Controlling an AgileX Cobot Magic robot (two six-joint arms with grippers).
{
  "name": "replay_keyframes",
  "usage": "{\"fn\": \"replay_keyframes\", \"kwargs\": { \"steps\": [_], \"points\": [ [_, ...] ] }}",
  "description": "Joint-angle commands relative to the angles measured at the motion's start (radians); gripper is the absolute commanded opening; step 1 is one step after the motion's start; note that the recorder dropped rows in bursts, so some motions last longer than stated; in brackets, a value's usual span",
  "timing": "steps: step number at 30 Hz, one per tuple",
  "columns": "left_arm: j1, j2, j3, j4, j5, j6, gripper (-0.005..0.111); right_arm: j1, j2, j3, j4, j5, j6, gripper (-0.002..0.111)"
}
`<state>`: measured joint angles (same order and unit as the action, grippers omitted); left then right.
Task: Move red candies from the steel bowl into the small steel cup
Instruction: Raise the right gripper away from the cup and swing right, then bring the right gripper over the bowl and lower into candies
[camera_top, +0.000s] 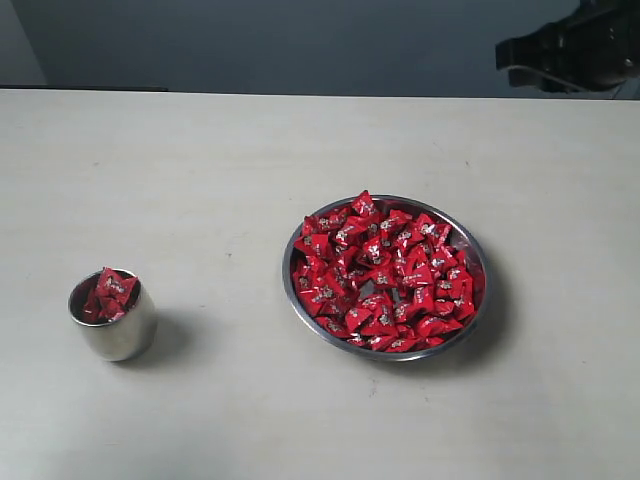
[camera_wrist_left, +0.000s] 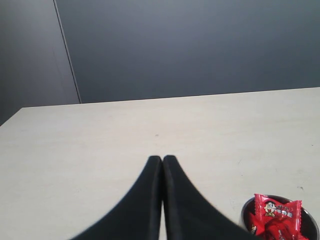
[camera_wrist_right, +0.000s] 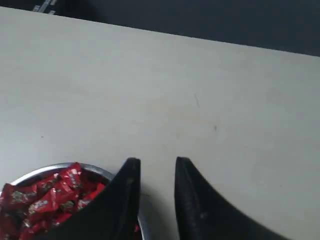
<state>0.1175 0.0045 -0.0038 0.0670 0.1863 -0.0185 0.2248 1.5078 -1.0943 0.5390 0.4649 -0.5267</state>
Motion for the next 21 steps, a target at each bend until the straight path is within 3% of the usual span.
{"fn": "replay_keyframes", "kwargs": {
  "steps": [1, 8, 12, 17, 21],
  "points": [
    [0.001, -0.004, 0.004, 0.001, -0.004, -0.001, 0.000, -0.044, -0.058, 0.135, -0.009, -0.057, -0.002, 0.025],
    [0.001, -0.004, 0.004, 0.001, -0.004, -0.001, 0.000, -0.042, -0.068, 0.269, 0.018, -0.104, 0.003, 0.025],
    [0.001, -0.004, 0.004, 0.001, -0.004, -0.001, 0.000, -0.030, -0.066, 0.333, 0.102, -0.233, -0.025, 0.025],
    [0.001, -0.004, 0.004, 0.001, -0.005, -0.001, 0.000, 0.084, -0.042, 0.412, 0.146, -0.397, -0.057, 0.025],
    [0.001, -0.004, 0.004, 0.001, -0.005, -0.001, 0.000, 0.238, 0.003, 0.443, 0.144, -0.530, -0.057, 0.025]
  ]
}}
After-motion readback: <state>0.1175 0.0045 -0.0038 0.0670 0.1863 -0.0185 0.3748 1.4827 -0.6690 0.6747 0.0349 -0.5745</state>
